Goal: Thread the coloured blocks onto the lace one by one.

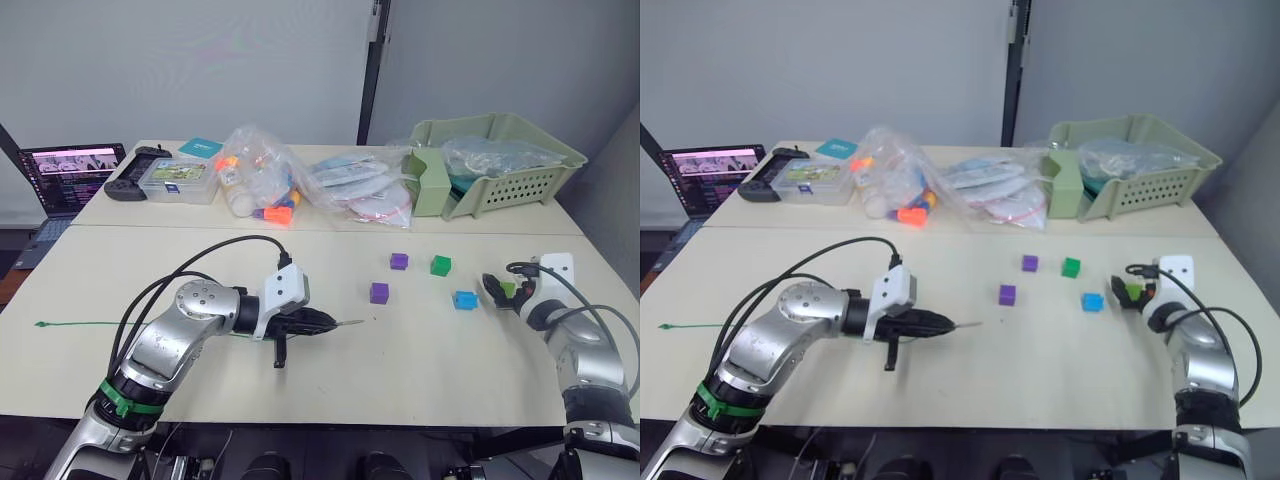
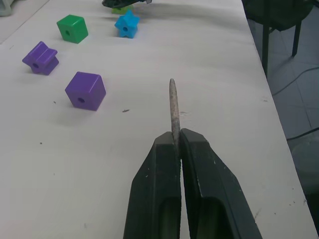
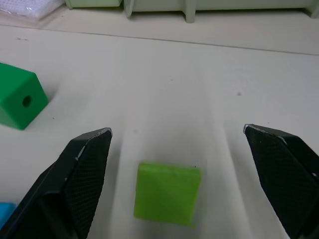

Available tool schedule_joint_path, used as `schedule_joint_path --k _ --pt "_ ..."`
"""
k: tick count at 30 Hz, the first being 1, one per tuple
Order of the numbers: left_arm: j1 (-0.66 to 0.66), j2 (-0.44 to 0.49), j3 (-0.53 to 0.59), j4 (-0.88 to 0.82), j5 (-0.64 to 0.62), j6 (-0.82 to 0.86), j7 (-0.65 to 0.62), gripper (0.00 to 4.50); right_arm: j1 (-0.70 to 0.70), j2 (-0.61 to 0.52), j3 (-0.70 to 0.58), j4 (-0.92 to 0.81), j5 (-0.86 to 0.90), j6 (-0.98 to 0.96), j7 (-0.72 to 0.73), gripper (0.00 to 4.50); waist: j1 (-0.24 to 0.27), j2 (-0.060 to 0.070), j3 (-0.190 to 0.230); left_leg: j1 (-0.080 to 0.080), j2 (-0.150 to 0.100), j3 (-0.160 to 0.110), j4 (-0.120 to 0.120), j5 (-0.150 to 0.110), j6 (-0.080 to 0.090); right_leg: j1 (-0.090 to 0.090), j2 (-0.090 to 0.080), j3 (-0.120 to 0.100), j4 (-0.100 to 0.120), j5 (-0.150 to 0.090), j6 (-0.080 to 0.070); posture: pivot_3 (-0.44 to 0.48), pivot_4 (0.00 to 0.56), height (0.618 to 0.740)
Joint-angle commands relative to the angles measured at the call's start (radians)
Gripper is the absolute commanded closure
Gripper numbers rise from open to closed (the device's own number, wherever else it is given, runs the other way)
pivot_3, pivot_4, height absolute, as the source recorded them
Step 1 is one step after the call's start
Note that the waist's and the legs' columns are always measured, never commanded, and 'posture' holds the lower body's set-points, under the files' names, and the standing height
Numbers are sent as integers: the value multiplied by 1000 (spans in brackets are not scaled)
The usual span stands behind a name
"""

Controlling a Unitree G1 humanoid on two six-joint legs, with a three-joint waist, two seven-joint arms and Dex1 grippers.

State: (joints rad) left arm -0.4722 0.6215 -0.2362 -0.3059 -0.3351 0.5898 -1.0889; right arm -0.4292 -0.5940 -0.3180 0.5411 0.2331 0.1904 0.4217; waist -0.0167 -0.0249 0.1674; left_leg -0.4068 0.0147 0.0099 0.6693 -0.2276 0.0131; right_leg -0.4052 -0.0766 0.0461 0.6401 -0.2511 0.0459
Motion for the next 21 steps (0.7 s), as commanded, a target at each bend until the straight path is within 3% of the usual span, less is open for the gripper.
schedule_joint_path --k 1,10,13,16,21 --pt "-17 9 23 -27 -13 -13 6 4497 -25 10 -11 32 5 -38 -1 258 -1 0 0 0 0 0 0 0 0 0 0 0 0 0 0 0 150 740" --pt "-29 -3 14 -20 -16 -19 11 4500 -28 28 -18 72 14 -86 13 3250 0 0 0 1 0 0 0 0 0 0 0 0 0 0 0 0 150 740" --pt "-34 -9 9 -15 -16 -20 8 4500 -17 22 -43 -2 41 -88 15 3319 -1 0 0 0 0 0 0 0 0 0 0 0 0 0 0 0 150 740" --pt "-37 -10 6 -2 -15 -25 1 4500 29 12 -71 -189 86 -46 21 3319 0 1 0 0 0 0 0 0 0 0 0 0 0 0 0 0 150 740" --pt "-44 -31 -24 55 7 -65 -8 4500 189 98 -58 -683 231 197 -63 3319 2 1 0 1 1 -5 -1 0 0 0 1 0 1 0 0 0 150 740"
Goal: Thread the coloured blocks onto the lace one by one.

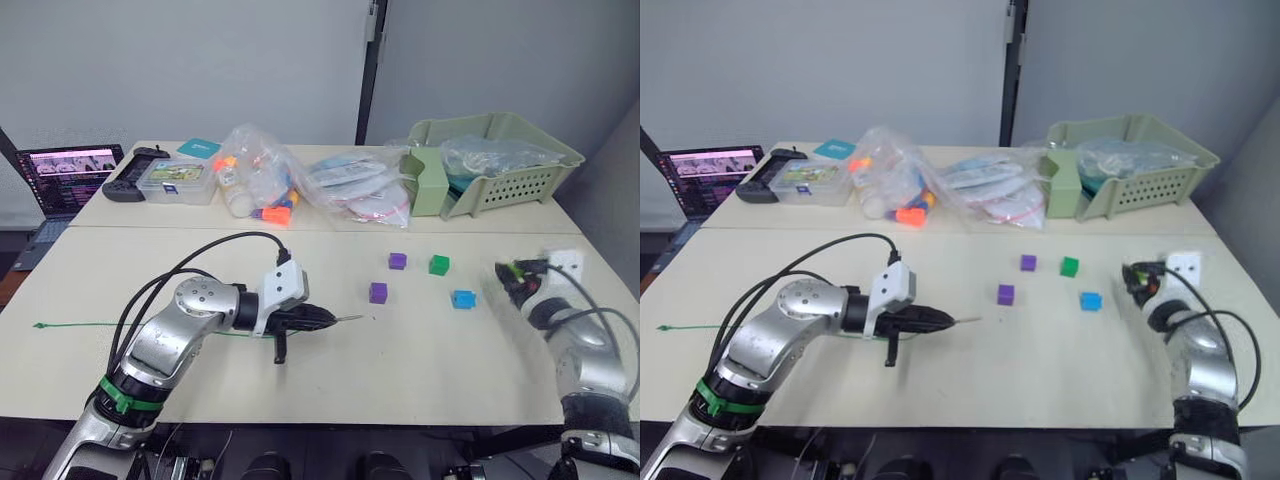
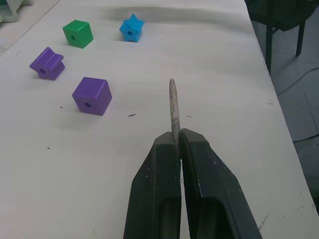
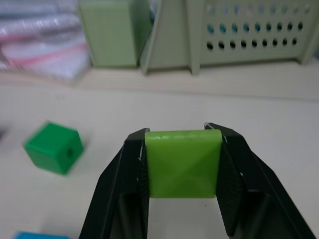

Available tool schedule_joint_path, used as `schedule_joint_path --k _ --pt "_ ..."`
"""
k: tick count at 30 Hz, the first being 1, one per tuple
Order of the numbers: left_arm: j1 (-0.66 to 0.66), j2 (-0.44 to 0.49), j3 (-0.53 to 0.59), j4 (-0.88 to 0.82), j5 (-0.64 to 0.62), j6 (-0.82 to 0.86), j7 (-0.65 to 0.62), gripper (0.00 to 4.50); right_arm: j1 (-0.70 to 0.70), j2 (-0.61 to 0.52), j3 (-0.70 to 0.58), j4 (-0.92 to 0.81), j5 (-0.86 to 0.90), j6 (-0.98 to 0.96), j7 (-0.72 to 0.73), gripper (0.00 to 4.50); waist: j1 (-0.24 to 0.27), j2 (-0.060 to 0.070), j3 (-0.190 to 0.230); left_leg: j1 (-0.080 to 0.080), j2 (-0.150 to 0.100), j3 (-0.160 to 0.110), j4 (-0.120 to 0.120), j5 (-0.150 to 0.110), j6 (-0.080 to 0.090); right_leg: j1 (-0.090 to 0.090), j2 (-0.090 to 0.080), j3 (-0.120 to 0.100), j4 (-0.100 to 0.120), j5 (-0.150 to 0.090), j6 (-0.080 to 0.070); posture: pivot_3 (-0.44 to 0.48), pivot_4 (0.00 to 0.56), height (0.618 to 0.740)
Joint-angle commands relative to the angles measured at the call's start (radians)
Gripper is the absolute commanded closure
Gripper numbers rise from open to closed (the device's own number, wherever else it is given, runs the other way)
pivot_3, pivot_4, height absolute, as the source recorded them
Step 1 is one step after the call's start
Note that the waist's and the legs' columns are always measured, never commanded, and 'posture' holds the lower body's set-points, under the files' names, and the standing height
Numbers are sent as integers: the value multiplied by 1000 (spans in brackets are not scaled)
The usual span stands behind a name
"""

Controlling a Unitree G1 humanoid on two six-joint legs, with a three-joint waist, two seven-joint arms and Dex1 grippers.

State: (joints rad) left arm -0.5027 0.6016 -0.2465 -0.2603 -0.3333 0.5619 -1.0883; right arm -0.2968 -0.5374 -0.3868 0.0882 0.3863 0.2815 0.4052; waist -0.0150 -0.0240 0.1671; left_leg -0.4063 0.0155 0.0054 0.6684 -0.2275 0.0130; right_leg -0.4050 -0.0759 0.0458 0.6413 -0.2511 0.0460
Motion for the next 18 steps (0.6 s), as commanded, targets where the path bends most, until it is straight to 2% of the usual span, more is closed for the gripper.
schedule_joint_path --k 1,6,8,10,13,18 --pt "-17 -16 -20 19 8 -44 -12 4500 89 61 23 -298 93 144 -67 3319 -1 0 0 0 0 -1 0 0 0 0 0 0 0 0 0 0 150 740" --pt "-38 -42 -52 73 26 -83 -30 4500 298 175 130 -580 72 222 -157 3319 4 0 0 -1 -1 -2 0 0 0 -1 -1 0 0 0 0 0 150 740" --pt "-43 -47 -58 87 28 -93 -37 4500 377 205 177 -638 51 239 -175 3319 8 0 0 -1 -1 -2 0 0 0 0 -1 0 0 0 0 0 150 740" --pt "-41 -48 -64 104 35 -111 -44 4500 456 238 243 -650 -4 221 -201 3319 4 0 0 -1 -1 -2 0 0 0 -1 -1 0 -1 0 0 0 150 740" --pt "-38 -48 -68 113 40 -124 -48 4500 501 241 305 -648 -67 203 -211 3319 1 0 0 0 -1 -2 0 0 0 0 -1 1 -1 0 0 0 150 740" --pt "-27 -48 -72 106 42 -127 -45 4500 544 276 339 -648 -70 234 -225 3319 0 0 0 0 0 -2 0 0 0 -1 1 0 0 -1 -1 0 150 740"
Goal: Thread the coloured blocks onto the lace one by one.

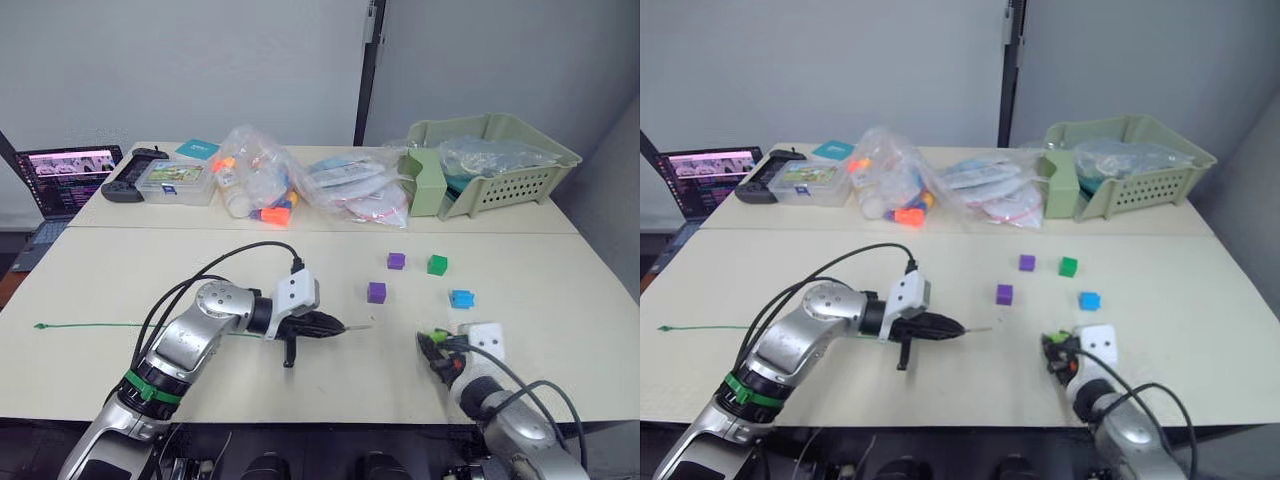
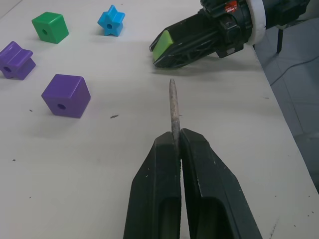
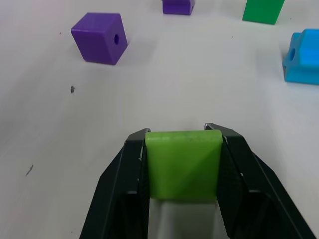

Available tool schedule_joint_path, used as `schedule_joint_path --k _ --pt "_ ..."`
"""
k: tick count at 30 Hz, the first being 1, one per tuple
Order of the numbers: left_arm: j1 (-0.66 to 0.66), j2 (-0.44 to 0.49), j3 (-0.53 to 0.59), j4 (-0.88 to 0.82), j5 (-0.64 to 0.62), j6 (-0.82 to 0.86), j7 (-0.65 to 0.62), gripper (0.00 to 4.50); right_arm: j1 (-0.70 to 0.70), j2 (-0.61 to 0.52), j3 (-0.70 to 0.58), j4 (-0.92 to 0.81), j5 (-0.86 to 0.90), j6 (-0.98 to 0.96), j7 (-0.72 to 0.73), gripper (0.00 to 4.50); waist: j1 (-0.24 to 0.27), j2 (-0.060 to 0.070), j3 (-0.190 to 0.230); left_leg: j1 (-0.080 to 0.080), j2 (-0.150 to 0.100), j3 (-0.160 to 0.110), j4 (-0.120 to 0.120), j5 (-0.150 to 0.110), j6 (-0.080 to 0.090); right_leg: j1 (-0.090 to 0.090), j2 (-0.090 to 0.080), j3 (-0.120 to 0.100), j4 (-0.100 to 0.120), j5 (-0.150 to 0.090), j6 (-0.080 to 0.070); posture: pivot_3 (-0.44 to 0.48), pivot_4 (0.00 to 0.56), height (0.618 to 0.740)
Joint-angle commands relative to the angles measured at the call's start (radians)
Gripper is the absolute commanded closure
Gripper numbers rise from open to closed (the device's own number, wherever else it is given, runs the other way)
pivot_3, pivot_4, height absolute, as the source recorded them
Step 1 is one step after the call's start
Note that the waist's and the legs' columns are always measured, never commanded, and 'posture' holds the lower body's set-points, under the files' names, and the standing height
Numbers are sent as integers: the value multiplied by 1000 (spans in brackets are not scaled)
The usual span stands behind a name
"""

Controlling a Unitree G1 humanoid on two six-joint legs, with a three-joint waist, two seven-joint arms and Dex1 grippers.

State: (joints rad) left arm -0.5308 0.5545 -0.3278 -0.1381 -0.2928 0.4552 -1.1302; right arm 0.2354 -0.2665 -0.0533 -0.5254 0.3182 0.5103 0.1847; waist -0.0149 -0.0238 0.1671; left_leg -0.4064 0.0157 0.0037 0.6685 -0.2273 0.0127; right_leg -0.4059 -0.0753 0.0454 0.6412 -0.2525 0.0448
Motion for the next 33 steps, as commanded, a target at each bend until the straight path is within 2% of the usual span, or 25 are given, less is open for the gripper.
schedule_joint_path --k 1,3,7,8,10,12,15,17,19,21,24,26,30,33 --pt "5 -1 10 -18 3 -21 0 4500 15 6 2 -38 -2 7 -5 3319 0 0 0 0 0 0 0 0 0 0 0 0 0 0 0 0 150 740" --pt "16 3 12 -24 4 -24 2 4500 20 1 -20 -64 27 24 9 2294 1 0 0 0 0 0 0 0 0 0 0 0 0 0 0 0 150 740" --pt "26 4 16 -31 6 -29 7 4500 5 -48 -98 -130 105 64 60 1000 2 0 0 0 0 -1 0 0 0 0 0 0 0 0 0 0 150 740" --pt "29 2 18 -30 8 -32 12 4500 -23 -86 -152 -144 160 83 94 569 3 0 0 0 0 -1 0 0 0 0 -1 0 0 0 0 0 150 740" --pt "34 -2 19 -27 10 -38 18 4500 -79 -171 -238 -147 257 114 173 46 3 0 0 0 -1 -1 1 0 0 1 -1 0 0 0 0 0 150 740" --pt "38 -7 18 -28 11 -43 23 4500 -144 -268 -299 -118 340 145 262 46 3 0 0 0 -1 0 1 0 0 2 -1 1 -1 1 1 0 150 740" --pt "44 -17 14 -34 12 -48 34 4500 -252 -444 -309 -39 400 176 437 46 2 0 0 0 -1 0 1 0 0 2 0 1 -1 1 1 0 150 740" --pt "47 -25 11 -39 13 -47 42 4500 -306 -589 -237 18 345 140 596 46 2 -1 0 0 0 1 1 0 0 2 1 -1 -1 0 0 0 150 740" --pt "51 -30 6 -47 15 -41 49 4500 -368 -745 -104 99 192 13 761 46 2 0 0 0 -1 2 0 0 0 2 0 -1 -1 0 0 0 150 740" --pt "54 -31 -1 -54 18 -37 52 4500 -443 -826 4 177 110 -76 890 46 2 -1 1 0 -1 4 0 0 0 1 0 -1 -2 0 0 0 150 740" --pt "58 -27 -14 -60 30 -35 54 4500 -555 -880 148 274 7 -184 1060 46 2 -1 1 0 -1 5 0 0 0 1 0 -1 -2 0 0 0 150 740" --pt "59 -25 -19 -61 33 -33 54 4500 -606 -876 205 329 -41 -229 1119 46 2 -1 1 0 -1 4 0 0 0 1 0 -1 -2 0 0 0 150 740" --pt "56 -8 -38 -62 63 -30 52 4500 -749 -817 346 493 -196 -320 1196 46 2 -1 1 0 -1 5 1 0 0 1 -1 -1 -1 0 1 0 150 740" --pt "59 0 -49 -59 80 -26 53 4500 -823 -777 402 557 -256 -331 1236 46 3 -1 1 0 -1 5 1 0 0 0 -1 -1 -1 0 1 0 150 740"
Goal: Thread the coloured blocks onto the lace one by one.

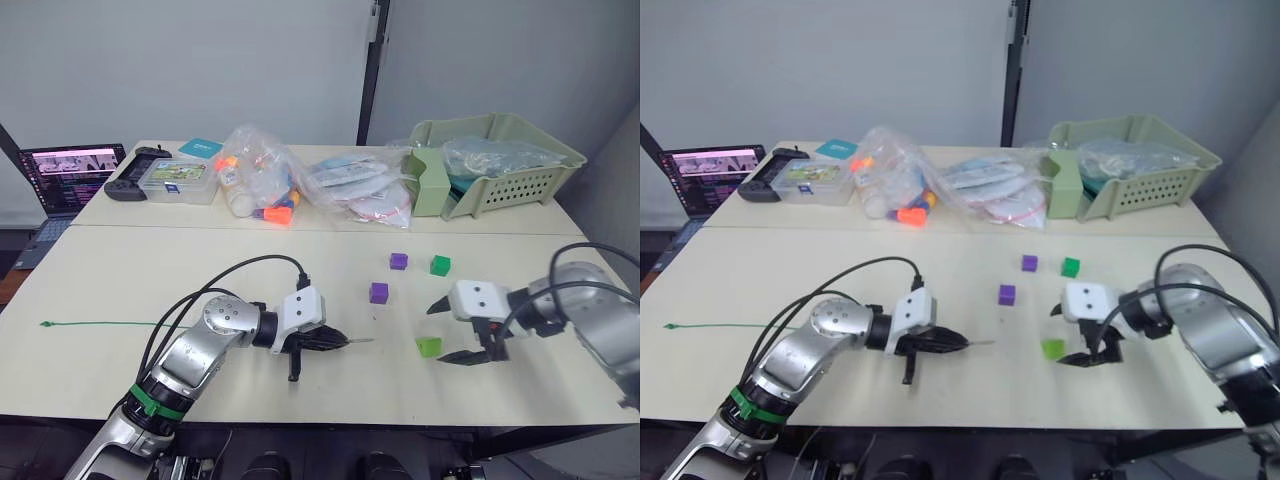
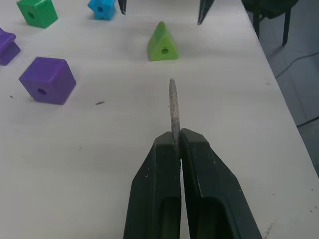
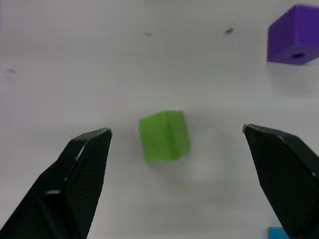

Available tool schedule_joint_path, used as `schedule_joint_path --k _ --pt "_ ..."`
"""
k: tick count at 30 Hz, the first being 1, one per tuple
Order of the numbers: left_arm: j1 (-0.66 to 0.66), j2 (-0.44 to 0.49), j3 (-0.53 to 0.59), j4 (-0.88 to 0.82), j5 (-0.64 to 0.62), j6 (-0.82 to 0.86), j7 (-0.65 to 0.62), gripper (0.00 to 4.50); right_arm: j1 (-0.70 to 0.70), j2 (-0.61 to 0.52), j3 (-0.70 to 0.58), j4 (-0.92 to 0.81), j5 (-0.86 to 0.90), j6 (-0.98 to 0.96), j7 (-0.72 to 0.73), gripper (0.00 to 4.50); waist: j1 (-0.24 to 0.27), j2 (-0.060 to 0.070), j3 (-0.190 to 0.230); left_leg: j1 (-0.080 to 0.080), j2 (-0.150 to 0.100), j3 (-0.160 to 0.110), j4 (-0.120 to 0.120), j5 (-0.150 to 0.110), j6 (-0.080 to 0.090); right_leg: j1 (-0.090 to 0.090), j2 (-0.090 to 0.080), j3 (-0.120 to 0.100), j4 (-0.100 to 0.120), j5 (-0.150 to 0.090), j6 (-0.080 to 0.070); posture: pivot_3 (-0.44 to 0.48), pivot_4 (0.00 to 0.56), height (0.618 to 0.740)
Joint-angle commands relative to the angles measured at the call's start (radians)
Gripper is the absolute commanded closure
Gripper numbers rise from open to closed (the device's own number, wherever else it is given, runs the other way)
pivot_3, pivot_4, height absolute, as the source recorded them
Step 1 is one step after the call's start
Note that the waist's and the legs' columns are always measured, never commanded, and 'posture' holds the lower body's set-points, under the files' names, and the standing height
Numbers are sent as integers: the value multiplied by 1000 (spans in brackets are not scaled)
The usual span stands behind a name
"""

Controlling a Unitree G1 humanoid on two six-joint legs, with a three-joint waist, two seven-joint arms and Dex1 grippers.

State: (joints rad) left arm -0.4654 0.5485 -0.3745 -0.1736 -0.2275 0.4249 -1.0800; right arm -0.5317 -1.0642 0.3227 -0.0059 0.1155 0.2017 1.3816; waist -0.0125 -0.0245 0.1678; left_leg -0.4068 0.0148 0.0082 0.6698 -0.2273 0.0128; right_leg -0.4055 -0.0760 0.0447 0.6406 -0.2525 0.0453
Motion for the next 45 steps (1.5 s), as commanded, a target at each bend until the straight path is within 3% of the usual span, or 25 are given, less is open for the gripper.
schedule_joint_path --k 1,8,12,18,30,45 --pt "-3 7 -3 -23 15 4 2 4500 -78 35 42 56 -71 -21 52 46 0 0 0 0 0 0 0 0 0 0 0 0 0 0 0 0 150 740" --pt "1 3 -1 -27 23 16 3 4500 -133 95 114 142 -176 -96 106 46 3 0 0 0 0 0 0 0 0 0 0 0 0 0 0 0 150 740" --pt "-8 -2 -2 -17 32 20 9 4500 -127 108 125 129 -210 -80 126 1174 1 0 0 0 0 -1 0 0 0 0 0 0 1 0 0 0 150 740" --pt "-14 -17 0 -21 28 28 12 4500 -97 111 117 100 -244 -16 100 3223 1 0 0 1 0 -2 1 0 0 1 0 -1 1 0 0 0 150 740" --pt "-32 -56 -16 -16 38 36 17 4500 -72 209 88 -156 -156 361 54 3237 0 0 0 0 0 -6 1 0 0 0 0 -1 3 0 0 0 150 740" --pt "-39 -54 -57 -11 79 64 17 4500 -77 254 155 -192 -165 448 13 3237 1 0 0 0 0 -5 3 0 0 0 0 -1 3 0 0 0 150 740"
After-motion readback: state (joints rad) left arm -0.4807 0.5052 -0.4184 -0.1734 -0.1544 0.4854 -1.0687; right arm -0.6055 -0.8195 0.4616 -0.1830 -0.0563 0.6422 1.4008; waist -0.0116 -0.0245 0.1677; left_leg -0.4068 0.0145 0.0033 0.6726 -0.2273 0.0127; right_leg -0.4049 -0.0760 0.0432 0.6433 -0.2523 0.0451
